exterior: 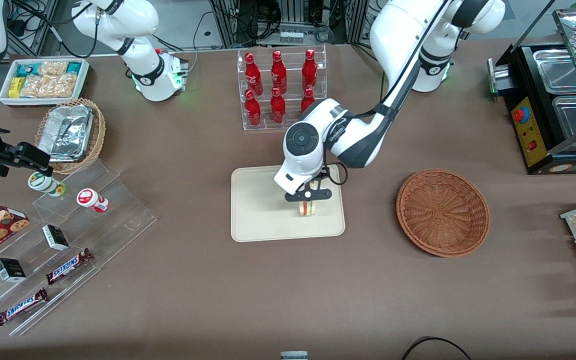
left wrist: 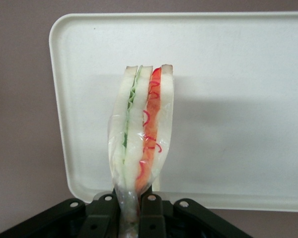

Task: Place sandwich from basket to tray
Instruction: 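Lower the sandwich onto the tray and open the left gripper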

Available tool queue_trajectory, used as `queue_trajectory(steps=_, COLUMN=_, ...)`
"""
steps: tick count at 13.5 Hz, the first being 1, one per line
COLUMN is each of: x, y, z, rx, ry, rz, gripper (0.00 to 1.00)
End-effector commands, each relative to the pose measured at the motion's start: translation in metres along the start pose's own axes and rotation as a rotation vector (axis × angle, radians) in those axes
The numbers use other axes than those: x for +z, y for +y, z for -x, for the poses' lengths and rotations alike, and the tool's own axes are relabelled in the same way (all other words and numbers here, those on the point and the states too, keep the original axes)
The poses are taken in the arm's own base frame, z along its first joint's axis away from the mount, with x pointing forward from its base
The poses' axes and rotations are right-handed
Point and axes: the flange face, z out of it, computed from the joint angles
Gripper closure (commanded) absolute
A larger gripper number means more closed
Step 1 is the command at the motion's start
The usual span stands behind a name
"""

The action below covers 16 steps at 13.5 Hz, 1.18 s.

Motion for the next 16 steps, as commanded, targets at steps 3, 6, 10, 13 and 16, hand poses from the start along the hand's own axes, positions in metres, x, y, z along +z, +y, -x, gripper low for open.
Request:
queue_trajectory(steps=3, x=0.017, y=0.035, z=-0.01, rx=-0.085, ry=0.036, rz=0.053, gripper=1.0)
queue_trajectory(steps=6, x=0.027, y=0.038, z=-0.01, rx=-0.102, ry=0.04, rz=0.063, gripper=1.0)
queue_trajectory(steps=10, x=0.036, y=0.041, z=-0.013, rx=-0.128, ry=0.036, rz=0.063, gripper=1.0)
queue_trajectory(steps=13, x=0.043, y=0.042, z=-0.014, rx=-0.131, ry=0.026, rz=0.062, gripper=1.0)
queue_trajectory(steps=16, x=0.048, y=0.043, z=-0.013, rx=-0.142, ry=0.002, rz=0.074, gripper=1.0)
